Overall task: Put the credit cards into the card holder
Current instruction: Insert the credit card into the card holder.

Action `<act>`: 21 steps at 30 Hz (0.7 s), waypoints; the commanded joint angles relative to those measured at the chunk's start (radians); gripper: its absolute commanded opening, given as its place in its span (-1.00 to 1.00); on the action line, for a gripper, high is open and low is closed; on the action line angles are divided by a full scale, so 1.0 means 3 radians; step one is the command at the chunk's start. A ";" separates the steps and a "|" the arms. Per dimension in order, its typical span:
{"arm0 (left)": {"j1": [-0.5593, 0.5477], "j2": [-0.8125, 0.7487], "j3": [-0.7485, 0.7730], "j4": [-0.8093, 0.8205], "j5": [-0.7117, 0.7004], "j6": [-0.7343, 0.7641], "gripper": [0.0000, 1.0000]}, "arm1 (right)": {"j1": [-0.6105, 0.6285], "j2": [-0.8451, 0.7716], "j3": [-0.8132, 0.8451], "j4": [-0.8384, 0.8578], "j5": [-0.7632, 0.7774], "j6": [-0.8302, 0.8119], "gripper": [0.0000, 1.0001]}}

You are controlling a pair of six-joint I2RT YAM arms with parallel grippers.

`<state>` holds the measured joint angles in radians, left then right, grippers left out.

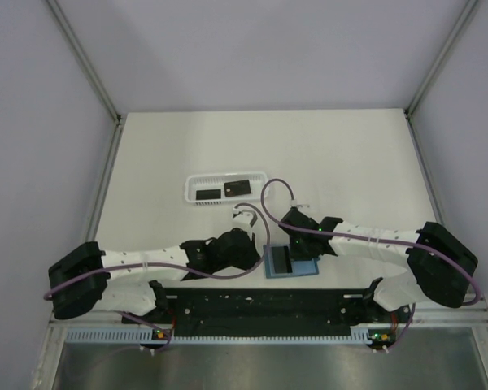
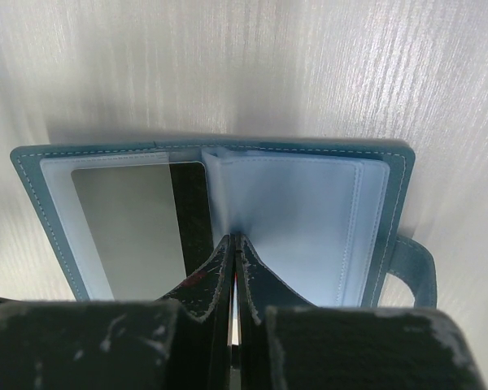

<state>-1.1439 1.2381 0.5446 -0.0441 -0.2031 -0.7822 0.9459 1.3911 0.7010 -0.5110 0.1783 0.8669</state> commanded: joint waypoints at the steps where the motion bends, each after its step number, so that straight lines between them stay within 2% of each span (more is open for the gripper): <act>1: -0.0017 0.0050 0.0112 0.0121 0.0079 0.0184 -1.00 | -0.0013 0.0072 -0.0056 0.0047 0.0004 -0.0006 -1.00; 8: -0.0043 0.0286 0.0097 0.0453 0.0258 0.0163 -1.00 | -0.0018 0.0072 -0.0061 0.0062 -0.0012 -0.0011 -1.00; 21: -0.0053 0.0495 0.0133 0.0546 0.0294 0.0163 -1.00 | -0.0013 0.0088 -0.0076 0.0067 -0.0012 -0.0011 -1.00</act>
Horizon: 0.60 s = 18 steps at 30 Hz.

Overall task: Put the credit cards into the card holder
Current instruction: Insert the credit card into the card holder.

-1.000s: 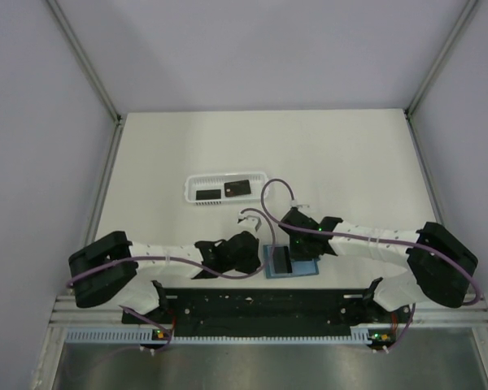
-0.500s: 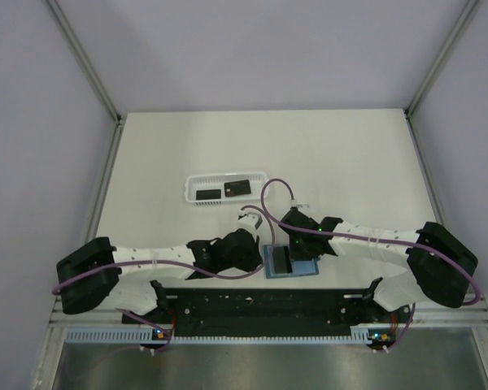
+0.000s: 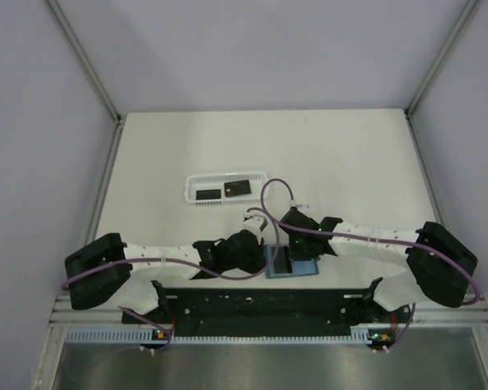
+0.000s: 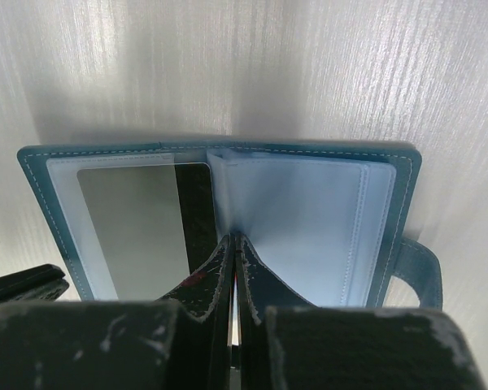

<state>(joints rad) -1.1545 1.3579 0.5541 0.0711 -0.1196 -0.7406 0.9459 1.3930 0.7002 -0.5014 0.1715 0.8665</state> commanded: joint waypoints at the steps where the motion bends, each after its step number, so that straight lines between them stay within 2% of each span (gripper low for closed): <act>1: -0.0017 0.0127 0.0101 0.0162 0.0010 0.0015 -1.00 | -0.0013 0.0081 -0.0079 0.0035 0.0011 -0.0010 -1.00; 18: -0.0017 0.0326 -0.0001 0.0274 0.0036 -0.0052 -1.00 | -0.0018 0.0153 -0.0105 0.0183 -0.0173 -0.0025 -1.00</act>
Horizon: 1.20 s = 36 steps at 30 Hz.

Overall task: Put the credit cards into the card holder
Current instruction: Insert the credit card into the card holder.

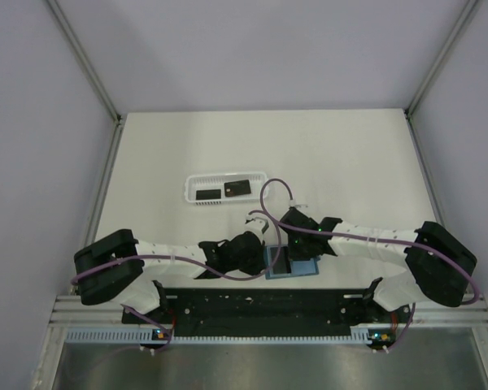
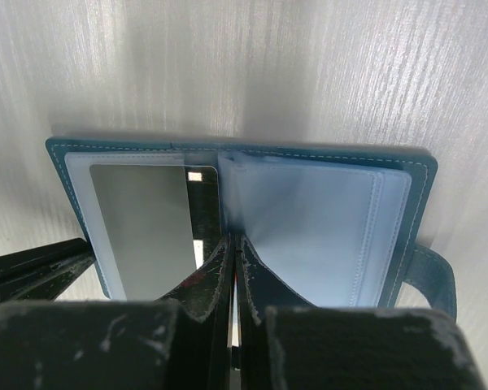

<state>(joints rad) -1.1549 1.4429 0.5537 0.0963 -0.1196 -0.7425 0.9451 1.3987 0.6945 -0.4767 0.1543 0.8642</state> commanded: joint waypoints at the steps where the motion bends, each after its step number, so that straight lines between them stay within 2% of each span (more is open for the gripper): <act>1: -0.0016 0.0038 -0.0005 0.0190 0.0031 -0.0046 -1.00 | -0.0016 0.0134 -0.0096 0.0131 -0.0146 -0.0017 -1.00; 12: -0.0016 0.0058 -0.0025 0.0190 0.0036 -0.0051 -1.00 | -0.0021 0.0124 -0.0167 0.0402 -0.0386 -0.0028 -1.00; 17: -0.0016 0.0043 -0.0036 0.0170 0.0015 -0.0066 -1.00 | -0.0016 0.0032 -0.0198 0.0382 -0.0325 -0.0007 -1.00; 24: -0.0016 -0.0090 -0.0036 0.0012 -0.0133 -0.0081 -1.00 | -0.0093 -0.0545 -0.0259 0.0244 -0.0136 -0.0017 -1.00; 28: 0.0004 -0.0345 -0.0046 -0.0127 -0.0261 -0.0158 -1.00 | -0.0123 -0.0908 -0.0305 0.0137 0.0078 -0.0048 -1.00; 30: 0.0015 -0.0534 -0.0046 -0.0183 -0.0332 -0.0158 -0.88 | -0.0139 -0.1057 -0.0321 0.0091 0.0160 -0.0058 -0.97; 36: 0.0122 -0.1132 0.0102 -0.0760 -0.0802 -0.0092 -0.58 | -0.0179 -0.1369 -0.0331 0.0024 0.0278 -0.0150 -0.61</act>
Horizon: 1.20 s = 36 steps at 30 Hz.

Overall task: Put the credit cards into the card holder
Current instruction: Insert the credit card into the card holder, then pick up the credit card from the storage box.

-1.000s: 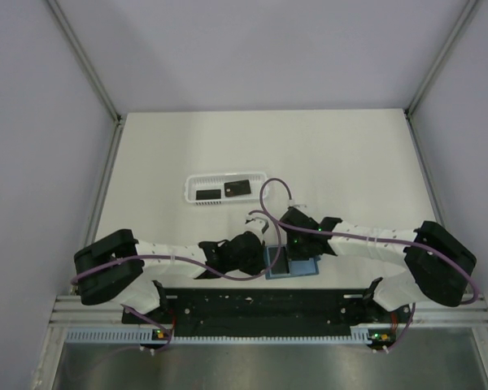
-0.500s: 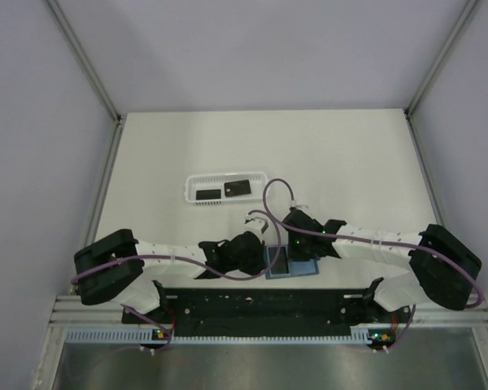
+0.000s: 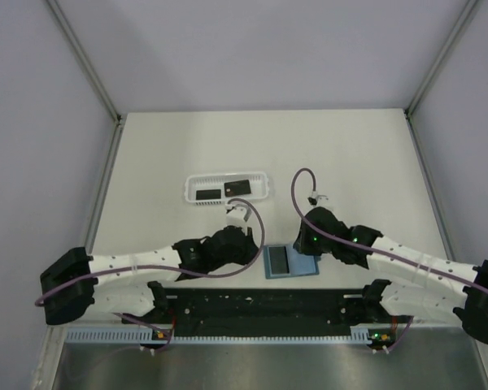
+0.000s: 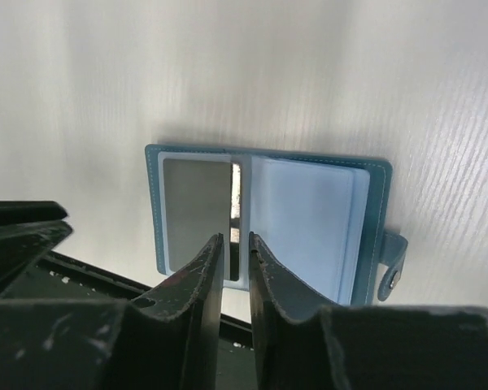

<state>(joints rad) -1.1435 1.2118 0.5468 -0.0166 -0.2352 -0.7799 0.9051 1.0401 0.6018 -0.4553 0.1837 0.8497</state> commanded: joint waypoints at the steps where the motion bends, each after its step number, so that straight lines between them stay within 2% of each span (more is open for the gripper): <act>1: 0.0119 -0.0464 0.0135 -0.0445 -0.0494 0.0048 -0.50 | -0.0061 -0.0184 -0.0007 -0.0047 0.0185 -0.0137 -0.56; 3: 0.0221 -0.0653 0.0156 -0.0573 -0.0591 0.0058 -0.31 | -0.0077 -0.0189 0.0054 -0.0047 0.0190 -0.0224 -0.48; 6: 0.0482 -0.0940 0.0136 -0.0665 -0.0556 0.0089 -0.17 | -0.0102 -0.0133 0.0218 -0.0047 0.0191 -0.0393 -0.35; 8: 0.0676 -0.1114 0.0136 -0.0711 -0.0540 0.0135 0.04 | -0.0128 -0.0037 0.0401 -0.0047 0.0185 -0.0551 -0.28; 11: 0.0835 -0.1242 0.0181 -0.0752 -0.0586 0.0227 0.14 | -0.0184 0.0203 0.0713 -0.0042 0.0129 -0.0761 -0.24; 17: 0.1157 -0.1161 0.0381 -0.0845 -0.0587 0.0339 0.15 | -0.0388 0.0858 0.1403 0.0070 -0.0279 -0.1093 -0.23; 23: 0.1510 -0.0803 0.0514 -0.0584 -0.0341 0.0498 -0.06 | -0.0547 0.1635 0.2201 0.0147 -0.0754 -0.1441 -0.23; 27: 0.1679 -0.0517 0.0703 -0.0462 -0.0290 0.0605 -0.40 | -0.0603 0.2141 0.2651 0.0158 -0.0954 -0.1630 -0.23; 33: 0.1945 -0.0123 0.0887 -0.0098 -0.0075 0.0713 -0.78 | -0.0705 0.2735 0.3158 0.0152 -0.1016 -0.1728 -0.23; 35: 0.2022 0.0066 0.0974 -0.0012 0.0017 0.0749 -1.00 | -0.0772 0.2863 0.3250 0.0157 -0.1072 -0.1687 -0.24; 36: 0.2052 0.0163 0.1010 0.0024 0.0057 0.0774 -1.00 | -0.0808 0.2929 0.3291 0.0163 -0.1098 -0.1672 -0.24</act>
<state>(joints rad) -0.5663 1.1790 0.7795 -0.1287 -0.2802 -0.5934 0.7033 1.8629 1.5101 -0.4313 -0.1017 0.3649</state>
